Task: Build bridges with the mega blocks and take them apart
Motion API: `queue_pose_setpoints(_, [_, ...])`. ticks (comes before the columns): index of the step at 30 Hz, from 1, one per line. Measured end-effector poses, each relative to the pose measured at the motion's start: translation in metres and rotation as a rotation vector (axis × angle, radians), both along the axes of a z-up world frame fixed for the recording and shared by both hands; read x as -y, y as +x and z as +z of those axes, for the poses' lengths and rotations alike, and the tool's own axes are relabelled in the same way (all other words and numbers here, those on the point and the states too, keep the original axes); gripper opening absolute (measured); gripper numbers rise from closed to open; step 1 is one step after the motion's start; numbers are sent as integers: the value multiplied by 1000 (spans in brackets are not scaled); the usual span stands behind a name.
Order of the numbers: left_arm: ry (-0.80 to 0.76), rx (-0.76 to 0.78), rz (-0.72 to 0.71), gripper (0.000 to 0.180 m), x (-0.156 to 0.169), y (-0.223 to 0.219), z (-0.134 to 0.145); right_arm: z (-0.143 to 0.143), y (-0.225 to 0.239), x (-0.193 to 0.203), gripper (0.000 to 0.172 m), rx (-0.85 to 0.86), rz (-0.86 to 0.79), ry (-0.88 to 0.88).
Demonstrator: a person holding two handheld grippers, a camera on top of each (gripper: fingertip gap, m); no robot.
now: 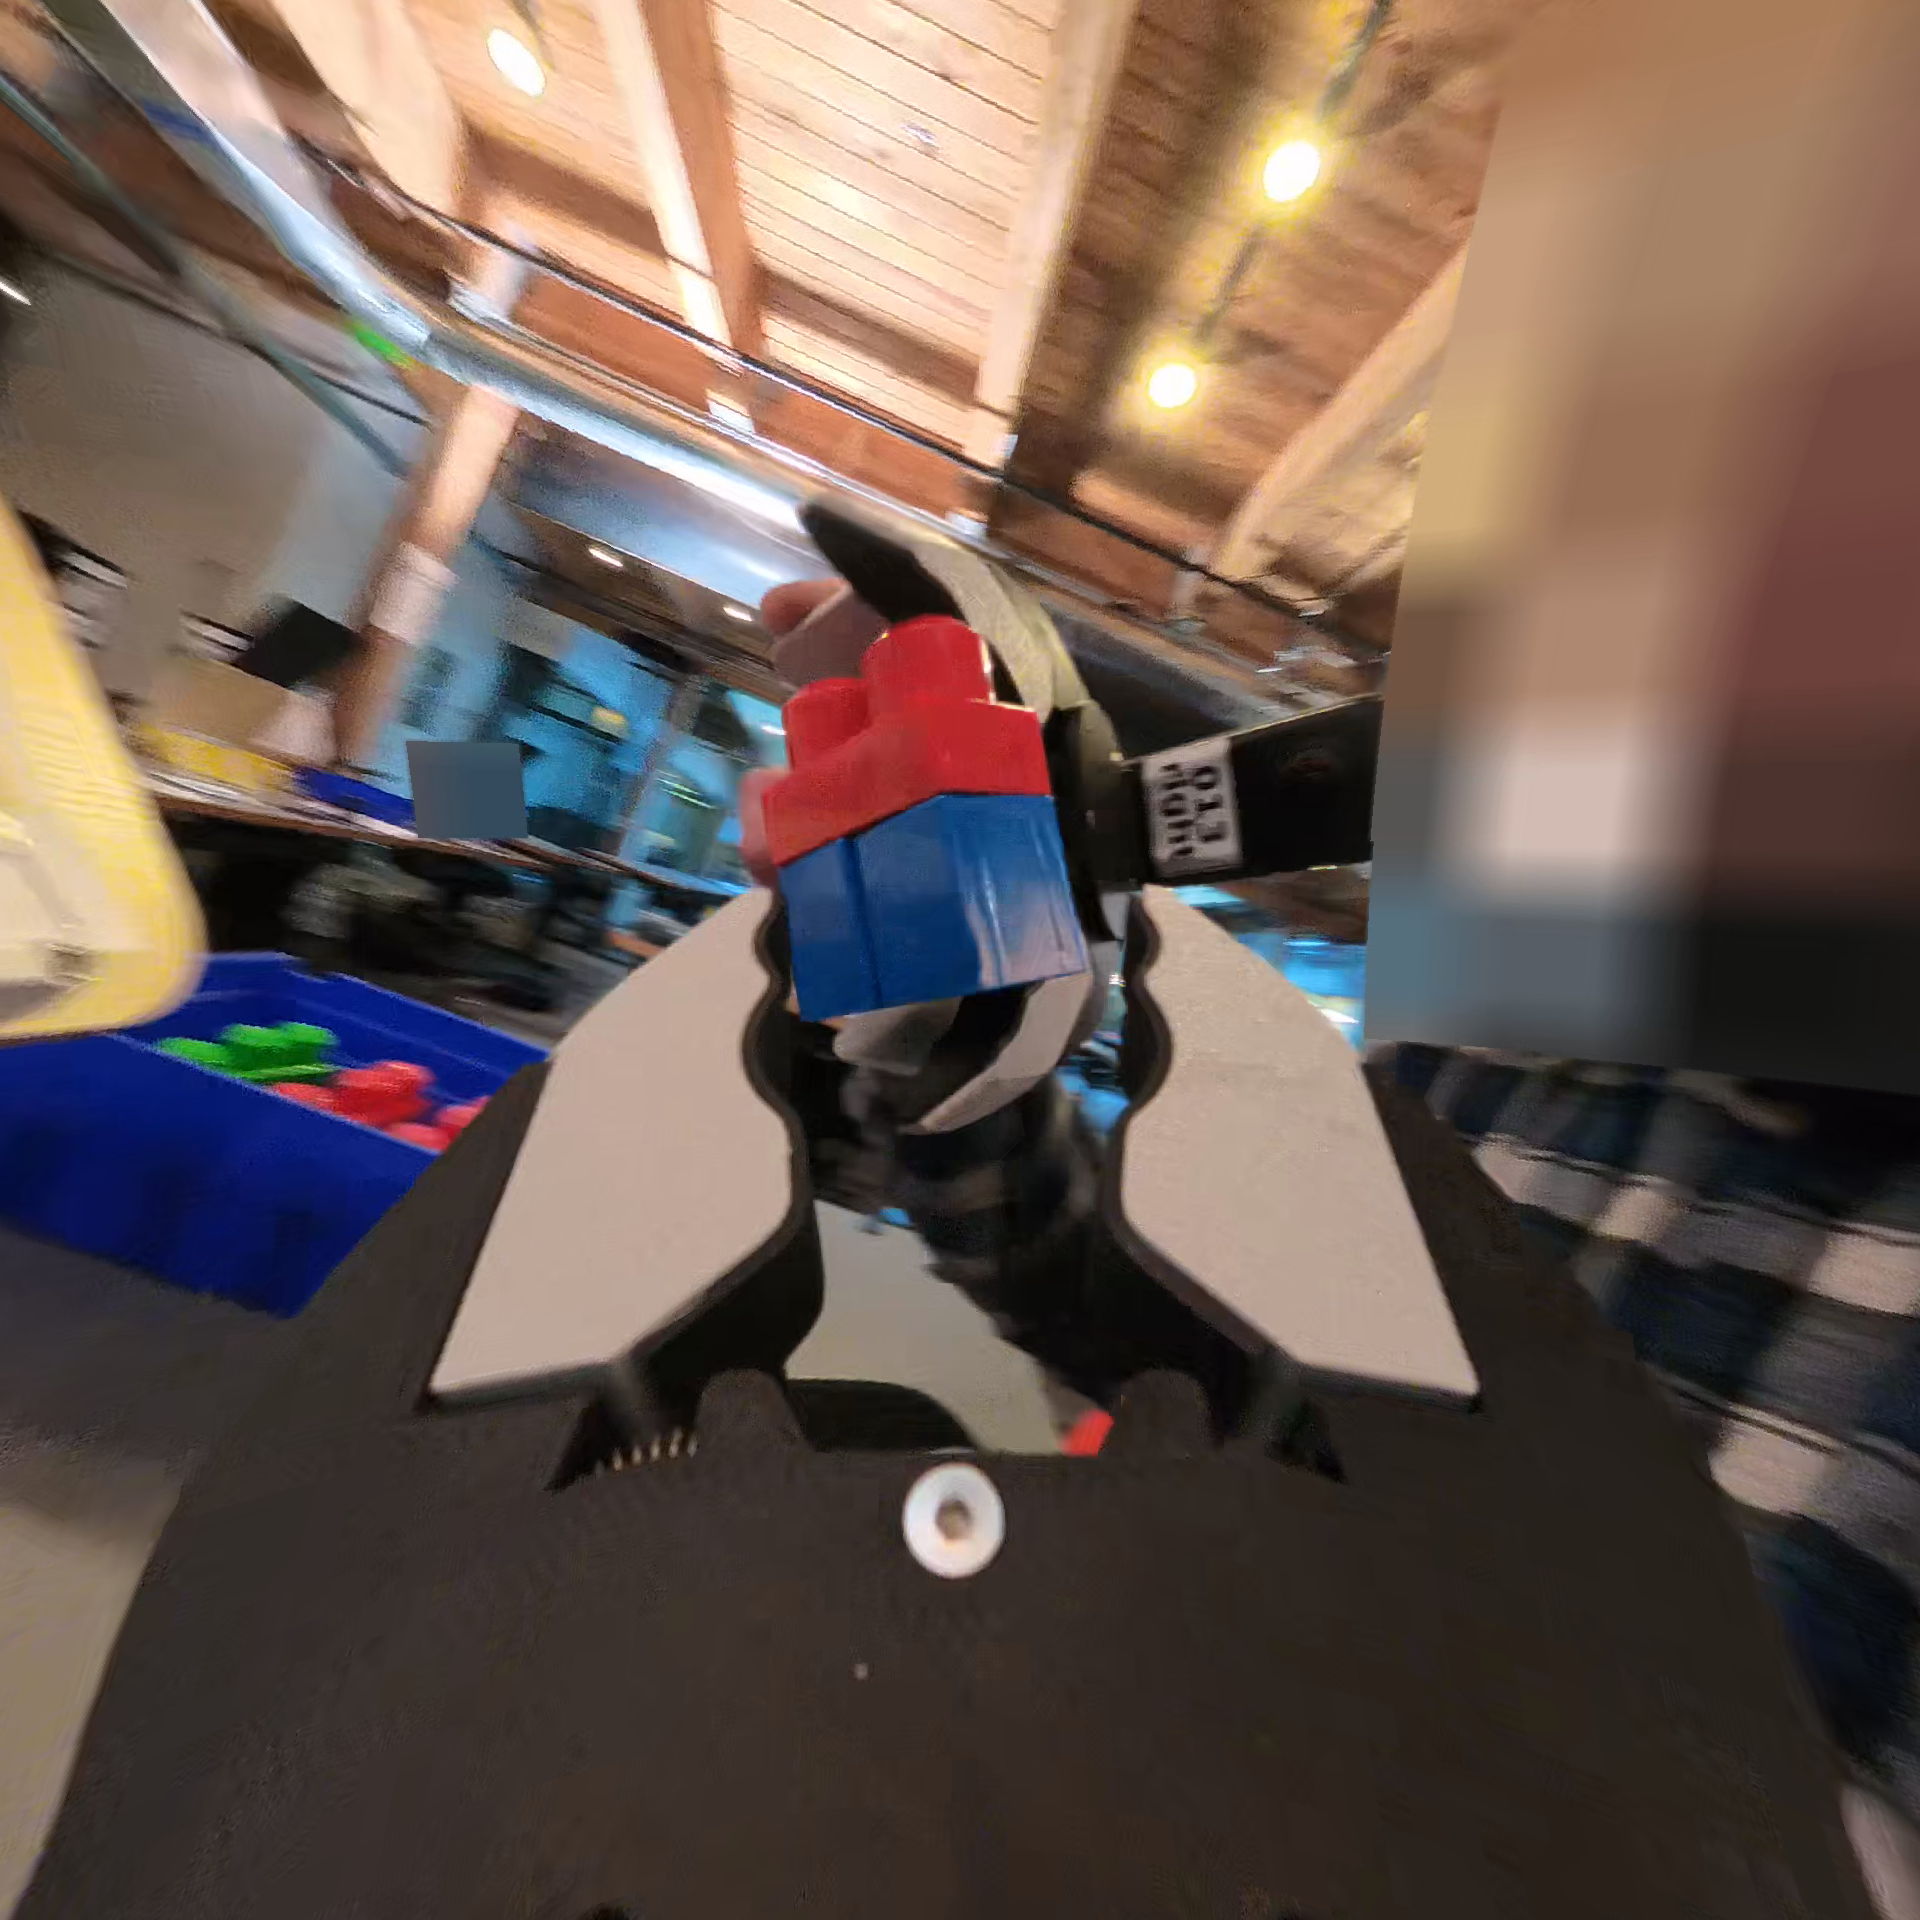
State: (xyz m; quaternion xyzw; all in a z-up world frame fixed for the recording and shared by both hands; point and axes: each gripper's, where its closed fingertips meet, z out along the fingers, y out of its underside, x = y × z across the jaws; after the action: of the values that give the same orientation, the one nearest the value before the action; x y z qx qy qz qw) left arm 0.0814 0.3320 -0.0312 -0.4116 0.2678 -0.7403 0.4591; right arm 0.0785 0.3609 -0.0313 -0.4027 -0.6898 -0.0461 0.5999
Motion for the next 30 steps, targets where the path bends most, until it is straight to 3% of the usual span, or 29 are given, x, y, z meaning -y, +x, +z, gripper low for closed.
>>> queue_pose_setpoints(6, [-104,32,-382,101,26,21,-4,-3,-14,33,111,27,170,2])
queue_pose_setpoints(10, [-65,23,-480,78,45,37,-8,-10,-19,41,111,46,209,3])
queue_pose_setpoints(12, [-73,57,-516,77,47,37,-8,-11,-19,44,111,48,223,-8])
queue_pose_setpoints(18, [-82,130,-472,76,45,37,-6,-9,-19,42,111,32,227,-3])
queue_pose_setpoints(21, [-60,128,-393,76,39,35,-7,-9,-11,24,126,47,106,19])
queue_pose_setpoints(23, [-47,102,-332,76,36,36,-8,-10,-4,18,121,60,58,3])
queue_pose_setpoints(25, [-37,86,-334,76,36,36,-9,-17,-1,21,104,102,57,-24])
queue_pose_setpoints(30, [-36,69,-327,76,36,38,-12,-22,1,21,102,153,39,-35])
